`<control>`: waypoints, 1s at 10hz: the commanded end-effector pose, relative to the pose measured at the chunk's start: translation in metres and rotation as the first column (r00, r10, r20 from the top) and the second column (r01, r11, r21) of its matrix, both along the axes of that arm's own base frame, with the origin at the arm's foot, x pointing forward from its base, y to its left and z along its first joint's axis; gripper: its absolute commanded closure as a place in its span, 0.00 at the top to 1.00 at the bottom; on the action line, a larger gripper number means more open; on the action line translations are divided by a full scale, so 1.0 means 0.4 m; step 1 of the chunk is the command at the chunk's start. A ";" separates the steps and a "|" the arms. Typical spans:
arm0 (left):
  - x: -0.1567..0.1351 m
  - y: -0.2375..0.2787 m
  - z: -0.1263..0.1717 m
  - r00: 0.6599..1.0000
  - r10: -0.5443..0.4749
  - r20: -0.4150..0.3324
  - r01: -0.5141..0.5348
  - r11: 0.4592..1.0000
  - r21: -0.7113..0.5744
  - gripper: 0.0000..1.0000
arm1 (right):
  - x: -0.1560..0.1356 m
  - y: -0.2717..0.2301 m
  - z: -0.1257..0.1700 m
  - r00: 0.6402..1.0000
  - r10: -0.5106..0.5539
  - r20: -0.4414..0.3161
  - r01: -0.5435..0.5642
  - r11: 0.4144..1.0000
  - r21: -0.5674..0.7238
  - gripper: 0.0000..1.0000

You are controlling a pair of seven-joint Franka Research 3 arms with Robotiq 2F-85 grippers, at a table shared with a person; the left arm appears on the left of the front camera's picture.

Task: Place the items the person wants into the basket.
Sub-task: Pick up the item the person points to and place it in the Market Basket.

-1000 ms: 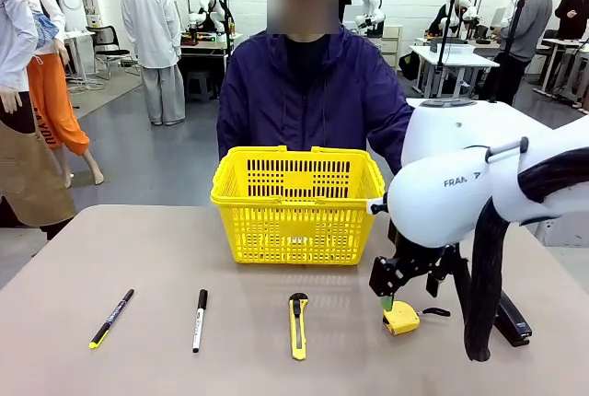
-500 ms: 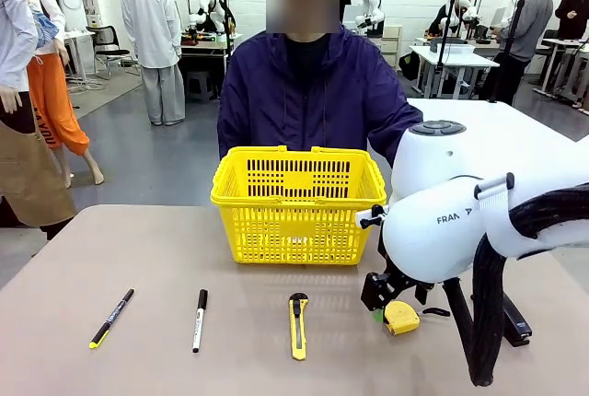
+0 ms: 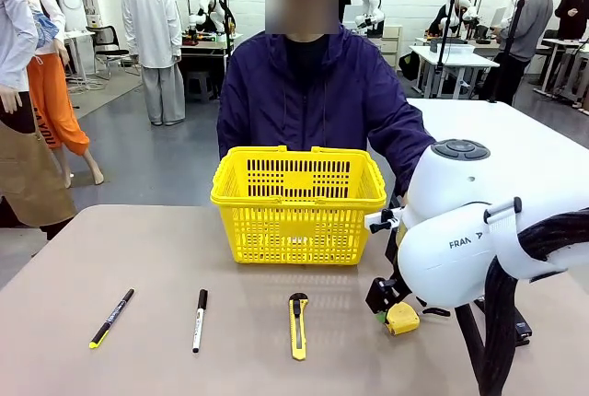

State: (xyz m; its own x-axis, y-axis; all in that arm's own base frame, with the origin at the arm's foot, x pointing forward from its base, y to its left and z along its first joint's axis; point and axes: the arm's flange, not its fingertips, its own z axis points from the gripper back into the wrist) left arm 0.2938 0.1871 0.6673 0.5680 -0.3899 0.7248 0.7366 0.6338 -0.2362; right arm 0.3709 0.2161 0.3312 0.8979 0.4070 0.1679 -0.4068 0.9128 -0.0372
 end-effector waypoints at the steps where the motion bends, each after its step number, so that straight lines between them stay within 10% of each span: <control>1: -0.003 0.003 0.002 1.000 -0.018 0.016 0.018 1.000 -0.010 1.00 | 0.012 -0.015 -0.039 1.000 0.028 0.011 -0.028 0.999 0.025 1.00; 10: -0.003 0.003 0.002 1.000 -0.018 0.016 0.018 1.000 -0.010 1.00 | 0.049 -0.021 -0.090 0.998 0.059 -0.025 -0.057 0.997 0.047 1.00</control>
State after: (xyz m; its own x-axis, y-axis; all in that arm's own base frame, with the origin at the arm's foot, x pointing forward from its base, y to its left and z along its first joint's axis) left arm 0.2938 0.1872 0.6673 0.5680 -0.3899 0.7248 0.7366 0.6338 -0.2363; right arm 0.3878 0.2051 0.2948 0.8792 0.4436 0.1737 -0.4487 0.8936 -0.0109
